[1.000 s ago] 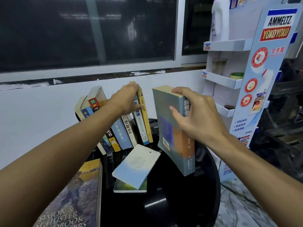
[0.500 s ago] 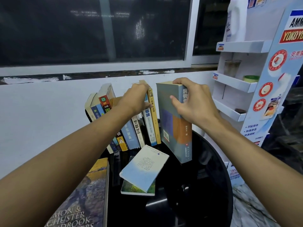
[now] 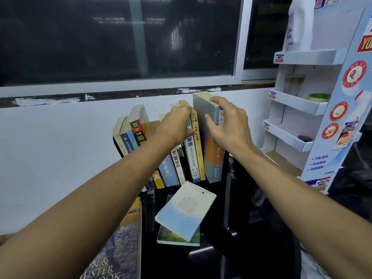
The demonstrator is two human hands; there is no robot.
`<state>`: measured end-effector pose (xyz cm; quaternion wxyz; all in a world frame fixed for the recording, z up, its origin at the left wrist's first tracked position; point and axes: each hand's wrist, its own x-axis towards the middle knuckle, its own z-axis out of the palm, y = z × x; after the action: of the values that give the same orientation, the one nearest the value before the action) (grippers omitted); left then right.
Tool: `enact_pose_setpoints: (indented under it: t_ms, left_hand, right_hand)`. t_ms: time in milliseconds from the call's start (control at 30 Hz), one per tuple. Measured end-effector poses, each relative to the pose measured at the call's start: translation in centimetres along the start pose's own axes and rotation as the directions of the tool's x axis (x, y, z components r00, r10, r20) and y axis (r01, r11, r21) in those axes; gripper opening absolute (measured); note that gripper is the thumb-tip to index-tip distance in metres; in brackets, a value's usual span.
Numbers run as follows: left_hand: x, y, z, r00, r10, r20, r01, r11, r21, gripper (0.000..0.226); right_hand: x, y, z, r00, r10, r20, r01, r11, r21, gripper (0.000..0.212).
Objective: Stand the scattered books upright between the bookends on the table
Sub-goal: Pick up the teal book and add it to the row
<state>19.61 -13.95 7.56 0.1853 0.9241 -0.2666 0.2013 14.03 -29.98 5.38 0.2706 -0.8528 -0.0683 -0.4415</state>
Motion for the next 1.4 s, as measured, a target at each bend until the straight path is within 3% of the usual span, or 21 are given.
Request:
enact_pose_setpoints:
  t_ms: [600, 767, 833, 967, 1100, 1167, 1400]
  left_hand:
    - [0.1, 0.0, 0.4, 0.998, 0.047, -0.044, -0.051, 0.993, -0.107, 0.039]
    - [0.1, -0.3, 0.4, 0.998, 0.051, -0.044, -0.055, 0.992, -0.115, 0.035]
    - [0.0, -0.4, 0.3, 0.998, 0.050, -0.044, -0.055, 0.991, -0.120, 0.035]
    - [-0.1, -0.4, 0.1, 0.998, 0.050, -0.041, -0.055, 0.989, -0.134, 0.036]
    - [-0.2, -0.2, 0.0, 0.999, 0.042, -0.034, -0.046, 0.990, -0.131, 0.036]
    - [-0.2, -0.2, -0.1, 0.999, 0.040, -0.036, -0.044, 0.991, -0.128, 0.036]
    - [-0.2, -0.3, -0.3, 0.999, 0.042, -0.034, -0.046, 0.990, -0.136, 0.037]
  right_hand:
    - [-0.6, 3.0, 4.3, 0.999, 0.036, 0.006, -0.036, 0.998, 0.048, 0.048]
    - [-0.2, 3.2, 3.7, 0.997, 0.076, 0.026, -0.079, 0.986, 0.146, 0.042]
    - [0.1, 3.3, 3.3, 0.991, 0.106, 0.084, -0.119, 0.979, 0.167, 0.043]
    - [0.5, 4.0, 1.9, 0.938, 0.081, 0.336, -0.161, 0.963, 0.218, 0.041]
    - [0.9, 5.1, 0.5, 0.810, -0.016, 0.586, -0.150, 0.960, 0.234, 0.077]
    - [0.9, 5.1, 0.5, 0.783, -0.023, 0.622, -0.144, 0.965, 0.218, 0.086]
    - [1.0, 4.6, 1.2, 0.805, -0.015, 0.593, -0.130, 0.971, 0.202, 0.087]
